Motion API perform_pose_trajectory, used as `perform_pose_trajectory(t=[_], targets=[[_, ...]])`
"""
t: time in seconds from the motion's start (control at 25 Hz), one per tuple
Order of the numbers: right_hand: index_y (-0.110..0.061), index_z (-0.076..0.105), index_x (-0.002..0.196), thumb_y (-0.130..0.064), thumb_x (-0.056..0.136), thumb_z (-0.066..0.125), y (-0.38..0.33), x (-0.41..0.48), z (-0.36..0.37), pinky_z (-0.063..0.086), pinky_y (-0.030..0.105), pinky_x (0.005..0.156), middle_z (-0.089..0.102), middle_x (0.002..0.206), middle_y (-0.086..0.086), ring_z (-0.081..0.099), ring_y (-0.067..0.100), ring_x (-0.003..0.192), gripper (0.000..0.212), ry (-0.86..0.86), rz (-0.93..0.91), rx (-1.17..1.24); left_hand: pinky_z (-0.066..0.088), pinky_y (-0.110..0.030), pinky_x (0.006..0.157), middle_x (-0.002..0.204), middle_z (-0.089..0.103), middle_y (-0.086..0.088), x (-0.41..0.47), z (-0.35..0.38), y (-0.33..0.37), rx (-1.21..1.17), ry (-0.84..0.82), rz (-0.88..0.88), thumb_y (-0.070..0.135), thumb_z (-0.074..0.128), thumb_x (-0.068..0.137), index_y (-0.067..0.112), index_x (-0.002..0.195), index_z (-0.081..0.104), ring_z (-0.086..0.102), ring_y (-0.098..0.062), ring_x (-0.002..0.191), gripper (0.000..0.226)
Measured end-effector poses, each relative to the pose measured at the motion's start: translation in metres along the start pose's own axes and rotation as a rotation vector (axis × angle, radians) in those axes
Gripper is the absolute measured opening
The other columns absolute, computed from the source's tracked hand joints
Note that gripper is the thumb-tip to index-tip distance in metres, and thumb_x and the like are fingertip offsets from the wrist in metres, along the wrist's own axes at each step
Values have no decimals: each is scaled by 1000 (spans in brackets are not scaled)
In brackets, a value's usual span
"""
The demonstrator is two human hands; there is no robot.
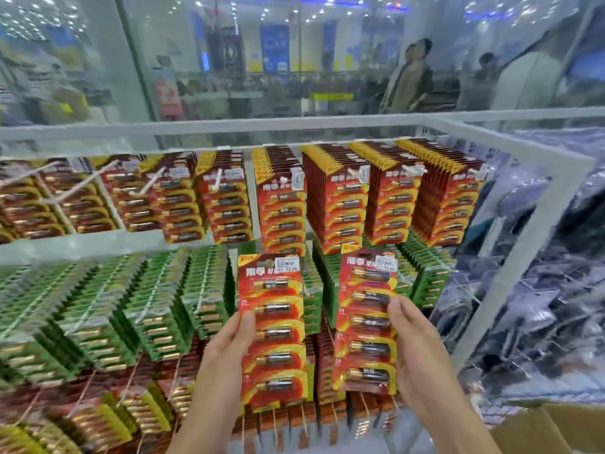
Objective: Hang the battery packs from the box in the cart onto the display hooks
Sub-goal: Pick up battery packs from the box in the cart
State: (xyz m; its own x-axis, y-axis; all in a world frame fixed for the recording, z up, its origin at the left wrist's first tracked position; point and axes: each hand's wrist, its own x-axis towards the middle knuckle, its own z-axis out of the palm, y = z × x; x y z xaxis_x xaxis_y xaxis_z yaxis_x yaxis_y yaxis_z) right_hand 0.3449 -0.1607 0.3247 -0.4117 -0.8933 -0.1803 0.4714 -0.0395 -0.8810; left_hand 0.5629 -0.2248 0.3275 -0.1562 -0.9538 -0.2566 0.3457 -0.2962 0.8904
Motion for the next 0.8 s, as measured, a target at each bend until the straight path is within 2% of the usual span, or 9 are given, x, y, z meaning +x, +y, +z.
perform_pose_trajectory(t=[0.12,0.2,0.36,0.52,0.64,0.72,0.8], targets=[[-10,68,121,-28,107,47,0,5,6,62,34,58,79,98,8,78,22,81,31,55,-36,-3,59,-48,83,104,80,-10,12,0,8,-15,-33,-4,40,66,88,21,122,69,79,-34,91,39],[-10,67,122,-27,106,48,-4,10,6,61,32,56,80,100,8,78,22,81,29,78,-26,21,56,-50,87,107,79,-15,19,7,14,-27,-88,-4,38,66,85,16,120,72,78,-37,92,42],[-14,62,131,-28,104,53,-20,24,-18,62,37,60,79,107,5,78,23,89,32,128,-20,60,63,-45,69,105,79,-17,28,40,9,-39,-170,24,32,64,86,11,116,73,78,-35,88,38],[-15,67,116,-26,105,52,-45,33,-50,60,38,59,81,93,3,78,21,77,22,140,-42,41,65,-39,62,104,80,-14,36,87,3,-33,-219,71,32,61,89,11,115,72,79,-31,86,36],[-12,69,116,-23,104,52,-59,38,-74,57,46,72,80,96,11,78,27,78,23,161,-52,26,66,-39,65,106,80,-12,42,117,1,-33,-209,116,33,59,91,12,119,70,79,-29,89,37],[-11,69,119,-24,103,52,-63,42,-86,56,53,85,77,108,17,75,35,93,26,169,-31,8,66,-46,74,109,79,-12,46,131,5,-24,-204,149,33,56,98,13,122,70,78,-32,94,34],[-11,67,125,-24,102,53,-66,44,-93,56,55,88,75,114,19,72,39,101,30,170,-6,11,63,-52,83,112,79,-12,51,144,12,-4,-199,188,32,54,102,14,122,71,77,-34,98,32]])
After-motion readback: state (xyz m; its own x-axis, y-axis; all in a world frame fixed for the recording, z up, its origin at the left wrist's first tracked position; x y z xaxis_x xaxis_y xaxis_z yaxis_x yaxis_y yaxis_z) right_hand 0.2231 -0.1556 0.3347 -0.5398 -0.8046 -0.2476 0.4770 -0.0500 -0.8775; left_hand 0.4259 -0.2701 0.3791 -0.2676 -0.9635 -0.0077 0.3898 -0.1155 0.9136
